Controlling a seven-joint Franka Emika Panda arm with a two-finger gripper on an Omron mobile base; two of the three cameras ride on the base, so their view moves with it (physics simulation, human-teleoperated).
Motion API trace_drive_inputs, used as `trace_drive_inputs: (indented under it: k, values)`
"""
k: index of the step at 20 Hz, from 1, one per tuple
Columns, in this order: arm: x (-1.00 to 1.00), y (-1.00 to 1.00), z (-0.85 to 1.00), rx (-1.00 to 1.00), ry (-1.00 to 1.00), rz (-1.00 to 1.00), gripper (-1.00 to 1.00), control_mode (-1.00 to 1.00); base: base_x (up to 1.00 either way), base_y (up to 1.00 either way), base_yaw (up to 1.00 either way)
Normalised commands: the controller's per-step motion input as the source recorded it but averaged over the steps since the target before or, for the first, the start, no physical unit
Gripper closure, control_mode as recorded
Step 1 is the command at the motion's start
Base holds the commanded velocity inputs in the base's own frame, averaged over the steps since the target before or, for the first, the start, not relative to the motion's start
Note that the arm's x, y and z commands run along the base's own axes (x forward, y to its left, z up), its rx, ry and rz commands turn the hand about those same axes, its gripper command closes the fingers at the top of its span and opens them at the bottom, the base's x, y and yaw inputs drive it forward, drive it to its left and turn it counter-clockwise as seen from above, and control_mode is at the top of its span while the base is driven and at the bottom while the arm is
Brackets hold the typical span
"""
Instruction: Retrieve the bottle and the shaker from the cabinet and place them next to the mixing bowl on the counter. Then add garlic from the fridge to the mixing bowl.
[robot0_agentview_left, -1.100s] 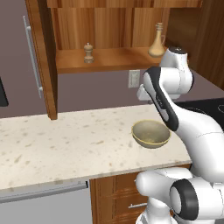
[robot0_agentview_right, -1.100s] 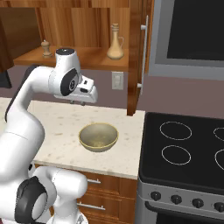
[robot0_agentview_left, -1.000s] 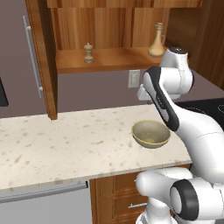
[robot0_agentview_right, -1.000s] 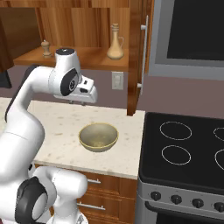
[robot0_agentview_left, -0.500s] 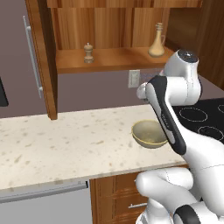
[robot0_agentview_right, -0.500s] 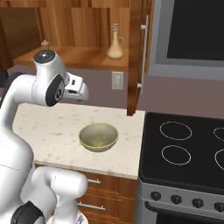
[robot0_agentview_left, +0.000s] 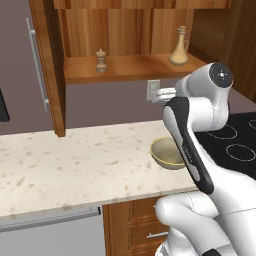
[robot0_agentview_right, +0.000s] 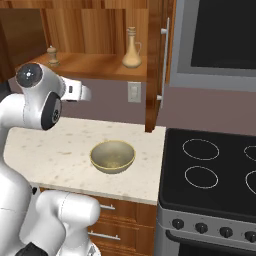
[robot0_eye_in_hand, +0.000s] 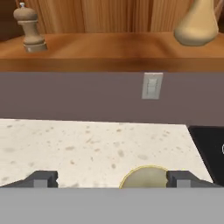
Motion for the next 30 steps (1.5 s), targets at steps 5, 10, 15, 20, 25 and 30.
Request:
trace_drive_inputs:
  k: [5,10,15,20,25,30]
  values:
    - [0.00,0.03,0.96,-0.07,-0.02,-0.02,-1.00,-1.00,0.00,0.00,0.00]
    - [0.23,-0.22,0.75,-0.05,0.02,-0.21,-1.00,-1.00,0.00,0.00,0.00]
    - [0.49,-0.44,0.19,0.01,0.05,-0.29,-1.00,-1.00,0.00,0.00,0.00]
    - [0.36,-0.51,-0.14,0.13,0.00,-0.08,-1.00,-1.00,0.00,0.00,0.00]
    - [0.39,-0.40,-0.34,0.05,0.00,0.00,-1.00,-1.00,0.00,0.00,0.00]
    - [0.51,-0.25,-0.03,0.00,-0.01,0.06,-1.00,-1.00,0.00,0.00,0.00]
